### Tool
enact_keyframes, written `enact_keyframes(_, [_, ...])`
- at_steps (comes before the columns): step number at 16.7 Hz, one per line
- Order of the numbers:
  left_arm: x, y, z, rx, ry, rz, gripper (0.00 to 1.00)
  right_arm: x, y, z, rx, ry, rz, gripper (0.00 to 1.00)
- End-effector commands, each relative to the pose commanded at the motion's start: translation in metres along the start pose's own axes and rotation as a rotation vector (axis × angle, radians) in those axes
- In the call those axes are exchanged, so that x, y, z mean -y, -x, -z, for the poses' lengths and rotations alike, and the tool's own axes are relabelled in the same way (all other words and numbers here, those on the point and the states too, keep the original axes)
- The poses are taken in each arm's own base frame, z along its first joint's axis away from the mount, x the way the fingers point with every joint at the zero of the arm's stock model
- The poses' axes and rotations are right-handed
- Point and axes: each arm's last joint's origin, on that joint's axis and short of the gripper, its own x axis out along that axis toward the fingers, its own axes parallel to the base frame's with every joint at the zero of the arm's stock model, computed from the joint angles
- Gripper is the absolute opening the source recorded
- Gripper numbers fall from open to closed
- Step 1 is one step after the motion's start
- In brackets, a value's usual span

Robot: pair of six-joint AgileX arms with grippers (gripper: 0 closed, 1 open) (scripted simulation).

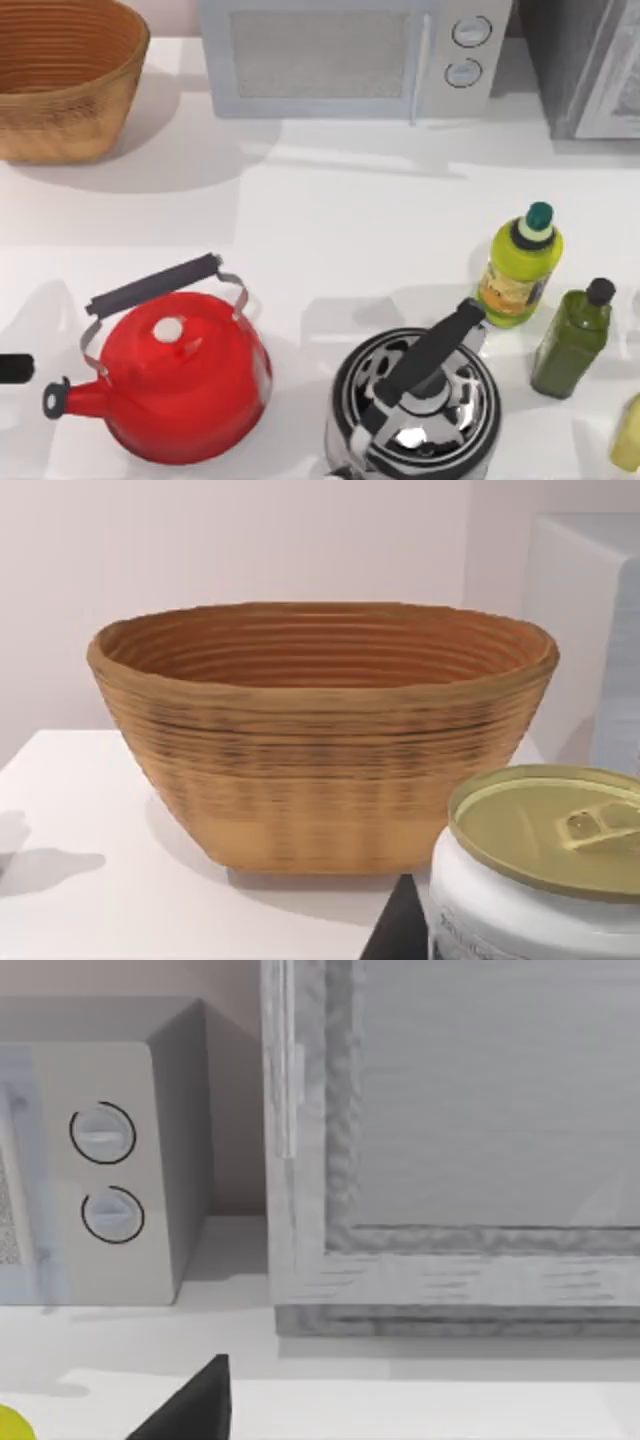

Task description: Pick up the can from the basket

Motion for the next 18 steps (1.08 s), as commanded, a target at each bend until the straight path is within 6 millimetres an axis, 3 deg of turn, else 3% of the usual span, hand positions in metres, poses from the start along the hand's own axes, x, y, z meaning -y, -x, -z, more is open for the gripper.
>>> enact_keyframes(4, [0.003, -0.002, -0.026, 0.043, 0.004, 0.099, 0.00, 0.000, 0.000, 0.000, 0.000, 0.000, 0.000, 1.00])
enact_keyframes(9, [0.015, -0.028, -0.095, 0.117, 0.000, 0.429, 0.00, 0.000, 0.000, 0.000, 0.000, 0.000, 0.000, 1.00])
enact_keyframes(12, [0.027, -0.074, -0.130, 0.133, -0.010, 0.669, 0.00, 0.000, 0.000, 0.000, 0.000, 0.000, 0.000, 1.00])
enact_keyframes(14, [0.037, -0.117, -0.140, 0.130, -0.016, 0.827, 0.00, 0.000, 0.000, 0.000, 0.000, 0.000, 0.000, 1.00])
enact_keyframes(16, [0.049, -0.166, -0.134, 0.120, -0.021, 0.981, 0.00, 0.000, 0.000, 0.000, 0.000, 0.000, 0.000, 1.00])
enact_keyframes(18, [0.063, -0.215, -0.111, 0.102, -0.022, 1.124, 0.00, 0.000, 0.000, 0.000, 0.000, 0.000, 0.000, 1.00])
